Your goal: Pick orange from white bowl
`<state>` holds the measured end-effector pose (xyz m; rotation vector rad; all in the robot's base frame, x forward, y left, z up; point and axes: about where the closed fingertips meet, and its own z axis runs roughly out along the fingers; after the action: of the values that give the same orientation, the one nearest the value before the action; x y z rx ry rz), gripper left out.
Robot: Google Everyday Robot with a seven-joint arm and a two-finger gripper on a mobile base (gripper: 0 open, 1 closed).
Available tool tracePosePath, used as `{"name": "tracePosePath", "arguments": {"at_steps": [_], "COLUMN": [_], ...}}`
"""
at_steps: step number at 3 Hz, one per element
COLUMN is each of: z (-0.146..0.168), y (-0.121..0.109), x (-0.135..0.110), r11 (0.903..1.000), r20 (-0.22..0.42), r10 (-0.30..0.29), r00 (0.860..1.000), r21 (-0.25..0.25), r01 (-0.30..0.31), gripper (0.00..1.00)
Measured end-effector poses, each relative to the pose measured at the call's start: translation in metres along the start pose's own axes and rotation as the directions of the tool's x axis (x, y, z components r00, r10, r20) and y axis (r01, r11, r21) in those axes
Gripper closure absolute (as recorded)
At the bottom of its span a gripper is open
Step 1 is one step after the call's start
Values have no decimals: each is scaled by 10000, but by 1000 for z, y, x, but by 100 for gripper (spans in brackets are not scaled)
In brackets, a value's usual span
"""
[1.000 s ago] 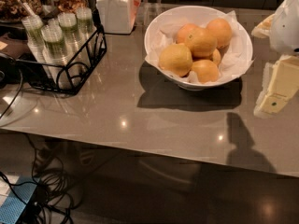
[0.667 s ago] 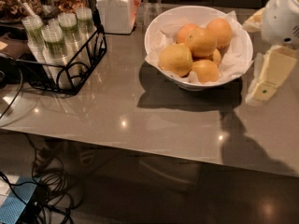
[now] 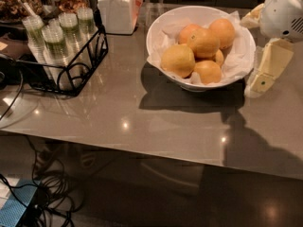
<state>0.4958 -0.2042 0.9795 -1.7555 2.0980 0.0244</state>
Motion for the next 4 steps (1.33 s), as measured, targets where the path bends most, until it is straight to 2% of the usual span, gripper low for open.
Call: {"name": "tracePosePath", "arguments": {"at_steps": [1,3,4], "z": [0,23,33], "y": [-10,-59,-73], "x": [-6,-38,-41], "r11": [9999,9961,9962], "r20": [267,736,834], "r10": [-38,-851,-803], "r00": [9996,9937,9933], "r21": [151,-159,-277], "r01": [34,865,829], "gripper": [0,0,0]}}
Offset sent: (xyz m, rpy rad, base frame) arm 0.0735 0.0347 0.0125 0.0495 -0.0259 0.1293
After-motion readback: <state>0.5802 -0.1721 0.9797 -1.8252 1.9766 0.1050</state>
